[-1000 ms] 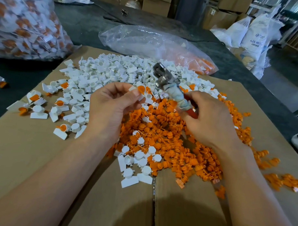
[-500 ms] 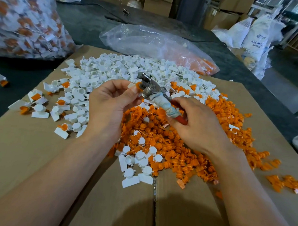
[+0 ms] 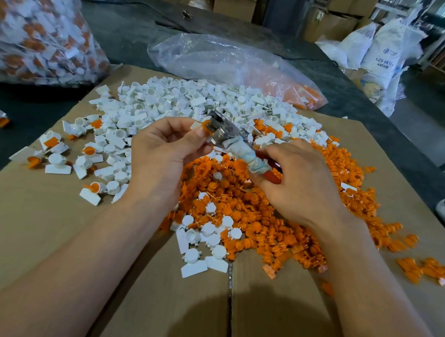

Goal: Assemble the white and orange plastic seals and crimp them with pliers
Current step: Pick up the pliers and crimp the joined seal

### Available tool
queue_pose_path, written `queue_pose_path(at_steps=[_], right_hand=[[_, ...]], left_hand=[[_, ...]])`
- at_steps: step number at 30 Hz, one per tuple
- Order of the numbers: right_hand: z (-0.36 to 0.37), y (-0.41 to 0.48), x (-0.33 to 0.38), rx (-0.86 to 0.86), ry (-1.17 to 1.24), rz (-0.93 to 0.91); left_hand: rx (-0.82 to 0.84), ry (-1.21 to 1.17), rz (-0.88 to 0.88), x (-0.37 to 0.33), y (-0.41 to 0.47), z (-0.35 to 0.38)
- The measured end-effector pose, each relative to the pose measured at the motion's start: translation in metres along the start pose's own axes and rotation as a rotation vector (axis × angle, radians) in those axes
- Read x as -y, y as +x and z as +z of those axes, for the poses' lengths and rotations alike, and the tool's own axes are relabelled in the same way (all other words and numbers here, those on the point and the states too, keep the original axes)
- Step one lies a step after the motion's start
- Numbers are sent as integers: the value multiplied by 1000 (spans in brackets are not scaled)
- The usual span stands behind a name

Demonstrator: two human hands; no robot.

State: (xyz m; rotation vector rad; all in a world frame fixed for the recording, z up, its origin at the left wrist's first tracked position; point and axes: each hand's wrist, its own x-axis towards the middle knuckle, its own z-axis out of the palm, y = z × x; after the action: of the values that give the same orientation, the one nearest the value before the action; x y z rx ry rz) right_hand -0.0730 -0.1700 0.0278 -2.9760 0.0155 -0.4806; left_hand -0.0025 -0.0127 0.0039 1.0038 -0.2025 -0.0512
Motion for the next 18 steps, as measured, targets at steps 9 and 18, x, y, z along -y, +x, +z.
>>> queue_pose_path(at_steps=[9,18], right_hand=[[2,-1,0,72,127,23],[8,0,1,73,234,26]], left_hand=[[-11,40,6,-2,0,0],[-36,94,26,-1,0,0]])
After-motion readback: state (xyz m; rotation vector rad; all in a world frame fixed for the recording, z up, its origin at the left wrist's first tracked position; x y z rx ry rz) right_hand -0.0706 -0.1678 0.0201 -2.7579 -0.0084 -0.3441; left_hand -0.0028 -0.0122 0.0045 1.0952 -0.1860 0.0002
